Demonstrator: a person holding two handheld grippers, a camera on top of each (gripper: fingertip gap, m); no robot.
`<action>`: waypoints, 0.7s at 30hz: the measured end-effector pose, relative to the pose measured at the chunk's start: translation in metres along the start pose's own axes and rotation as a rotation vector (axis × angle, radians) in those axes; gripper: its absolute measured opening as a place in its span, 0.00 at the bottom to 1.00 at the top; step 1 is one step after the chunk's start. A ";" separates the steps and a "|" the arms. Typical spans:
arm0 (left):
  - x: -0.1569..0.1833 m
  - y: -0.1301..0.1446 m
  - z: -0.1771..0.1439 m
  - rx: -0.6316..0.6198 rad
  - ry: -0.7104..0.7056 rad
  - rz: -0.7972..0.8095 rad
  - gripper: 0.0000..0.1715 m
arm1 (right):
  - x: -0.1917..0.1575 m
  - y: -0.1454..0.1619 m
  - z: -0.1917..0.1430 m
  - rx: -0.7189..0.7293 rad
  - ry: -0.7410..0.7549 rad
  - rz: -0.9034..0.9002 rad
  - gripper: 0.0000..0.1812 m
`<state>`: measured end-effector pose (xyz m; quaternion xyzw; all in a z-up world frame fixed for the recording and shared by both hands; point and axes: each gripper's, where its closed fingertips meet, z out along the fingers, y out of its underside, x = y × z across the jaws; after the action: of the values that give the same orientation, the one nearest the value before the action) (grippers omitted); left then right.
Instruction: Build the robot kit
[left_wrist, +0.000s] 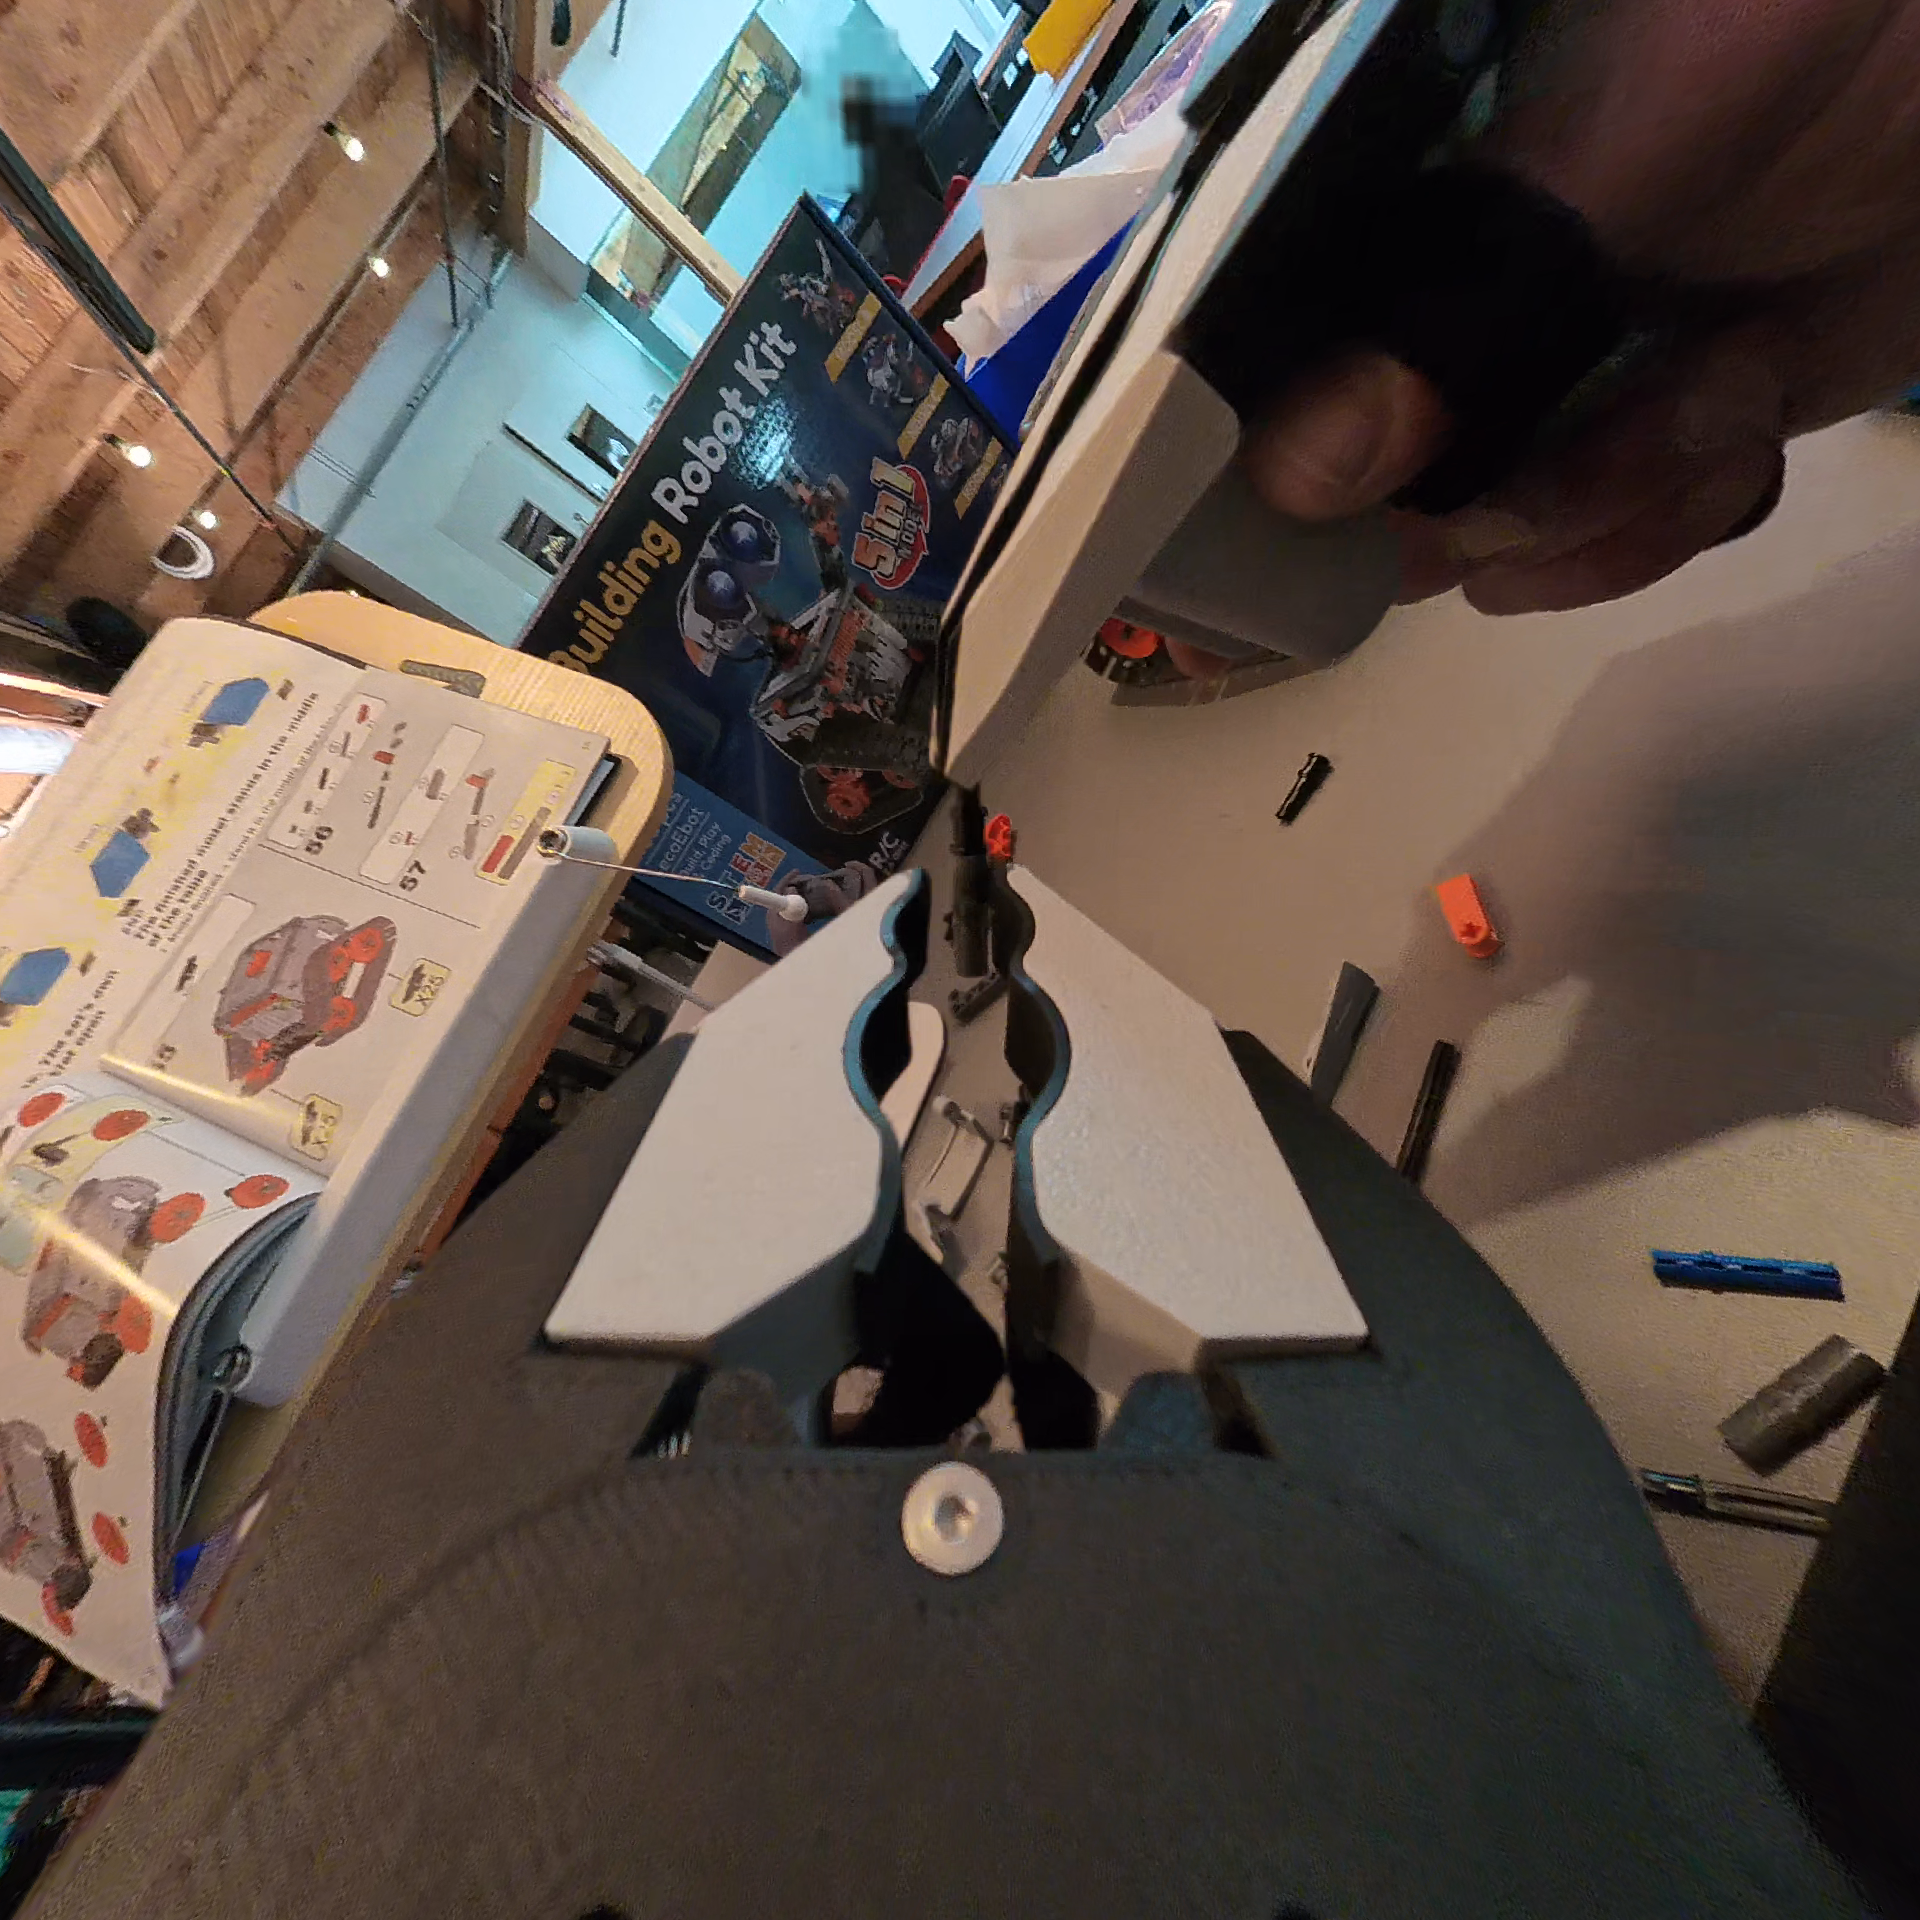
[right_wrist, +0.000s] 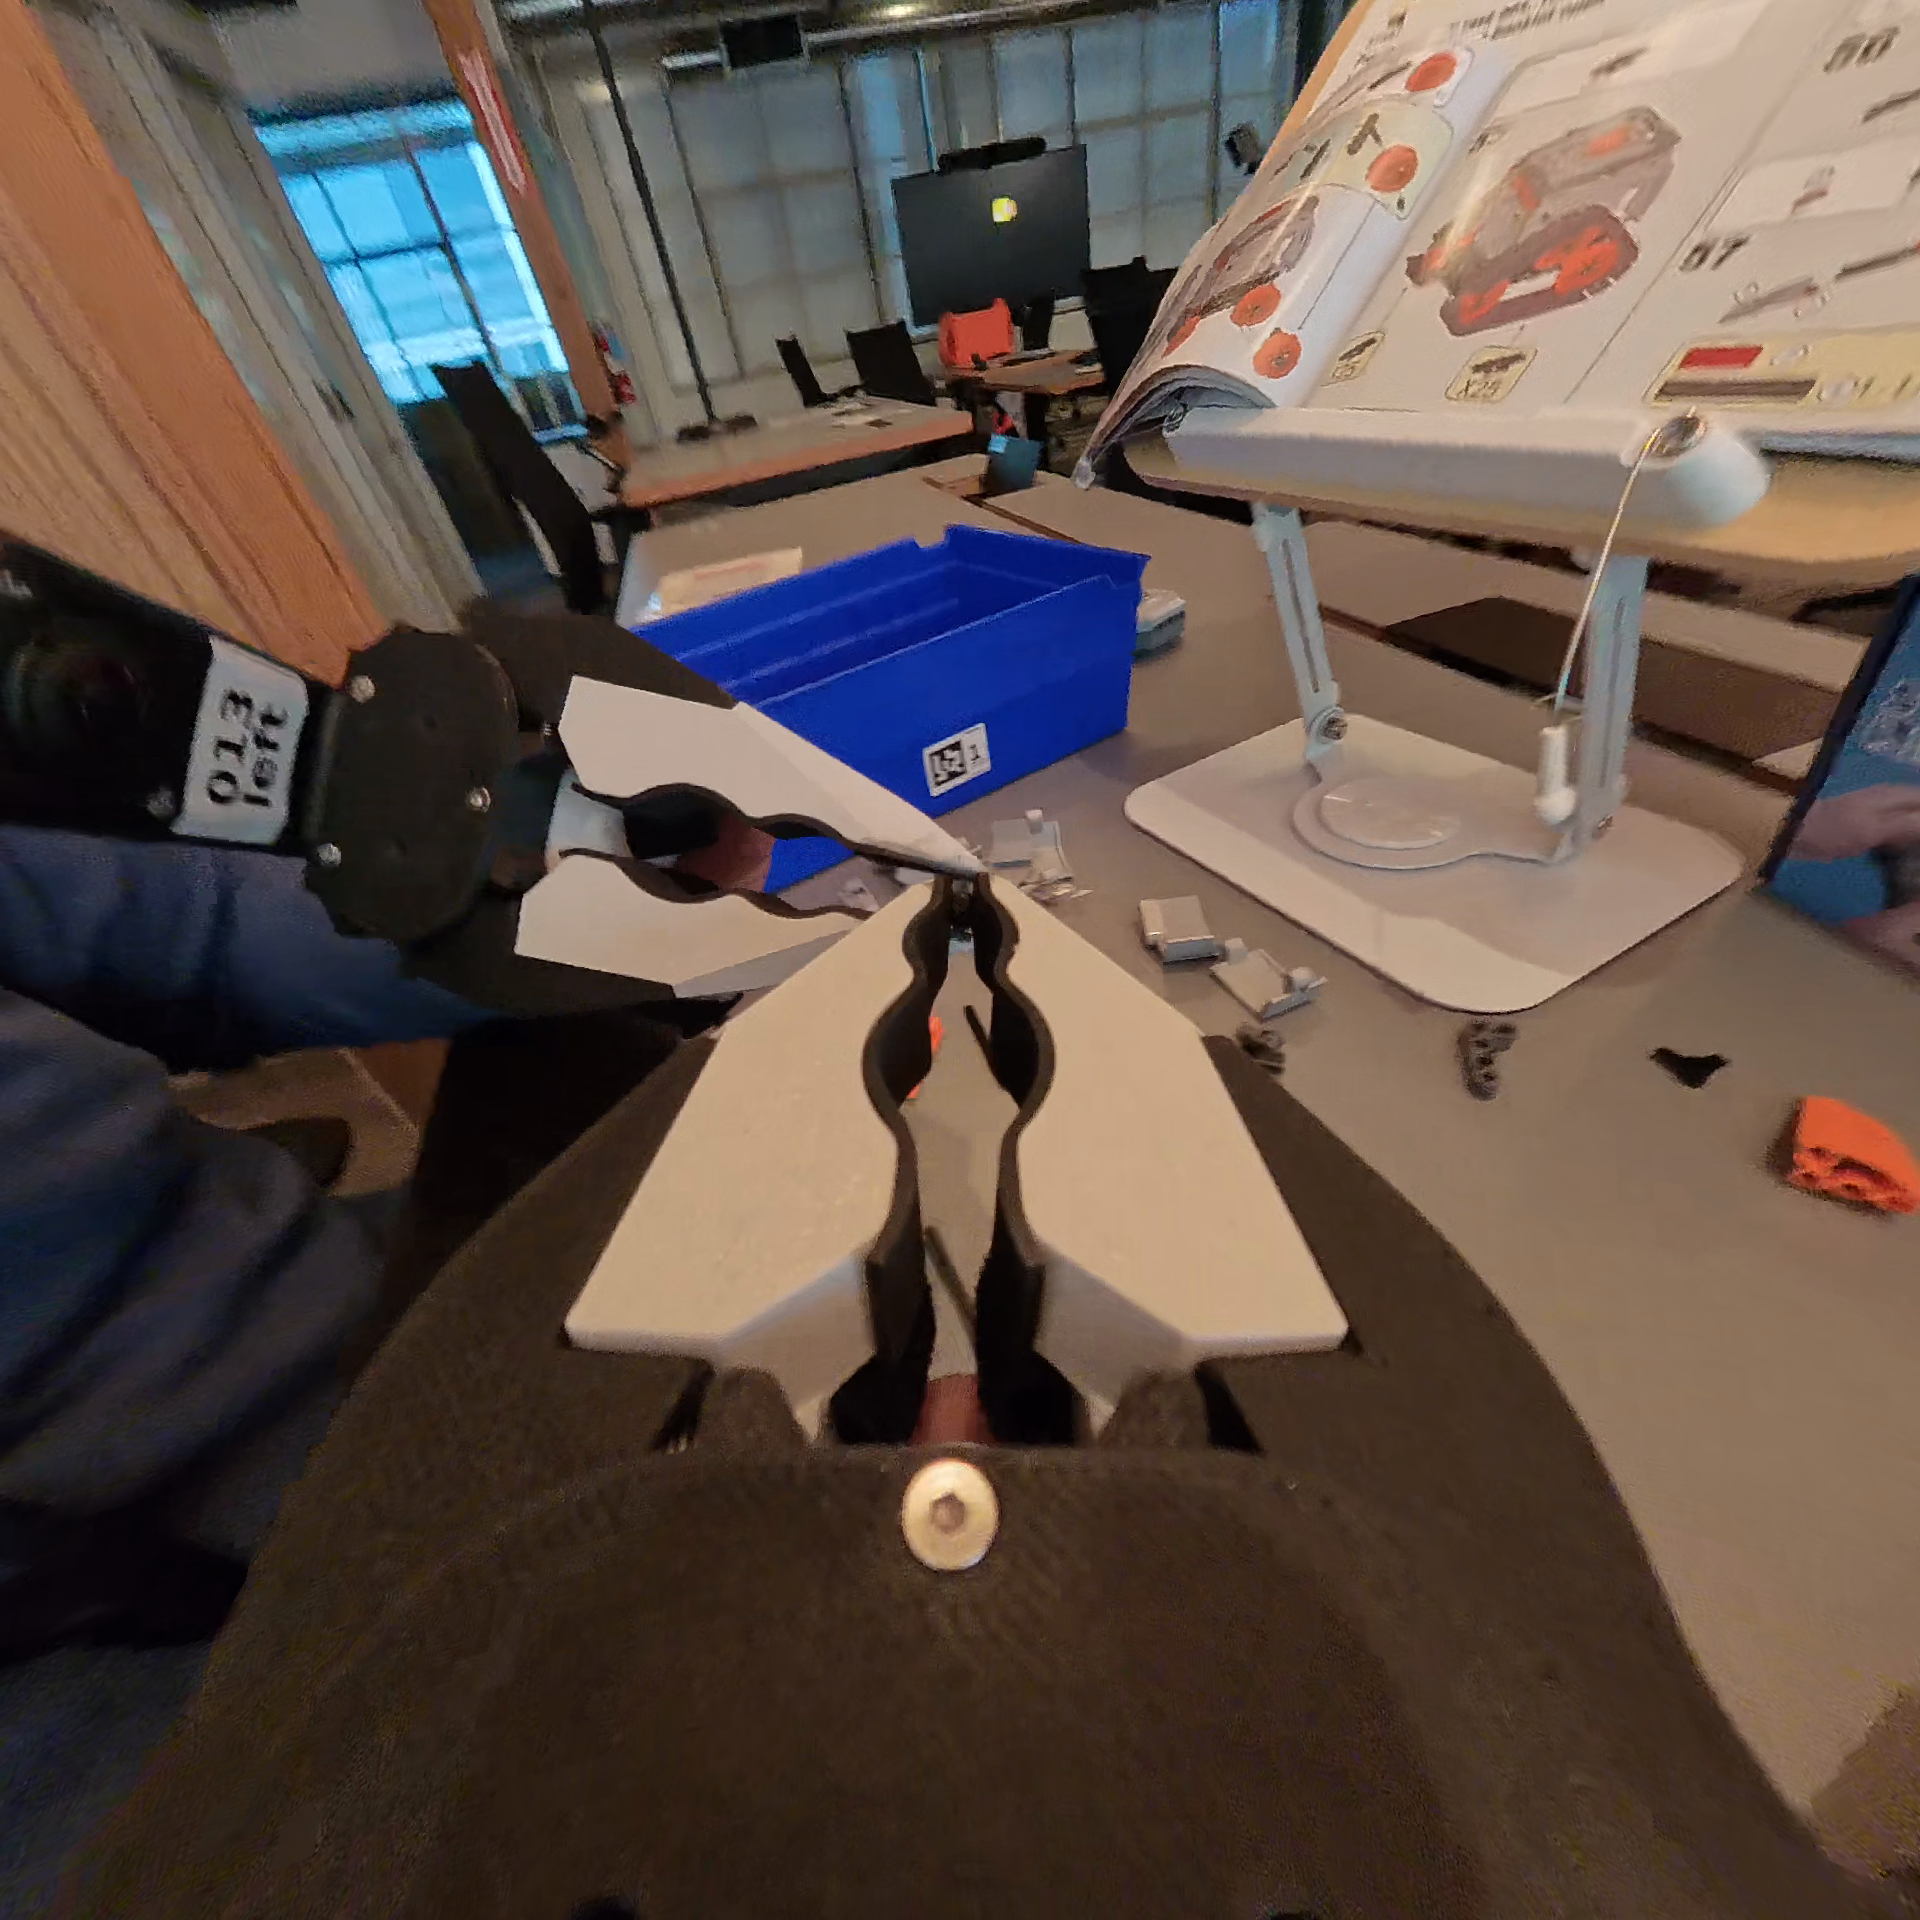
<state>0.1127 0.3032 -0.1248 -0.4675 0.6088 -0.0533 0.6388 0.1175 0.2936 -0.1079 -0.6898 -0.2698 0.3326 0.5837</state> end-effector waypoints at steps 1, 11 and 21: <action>0.001 -0.002 -0.001 0.012 0.003 0.005 0.07 | 0.001 0.000 -0.001 0.005 -0.023 0.038 0.00; 0.004 -0.008 -0.004 0.069 0.036 0.012 0.03 | -0.007 -0.003 -0.003 0.040 -0.144 0.145 0.00; 0.014 0.018 -0.003 -0.036 0.132 0.041 0.03 | 0.003 0.007 -0.006 -0.041 -0.080 0.061 0.03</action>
<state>0.1044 0.3028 -0.1465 -0.4618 0.6597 -0.0600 0.5898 0.1238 0.2904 -0.1150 -0.6957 -0.2787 0.3719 0.5478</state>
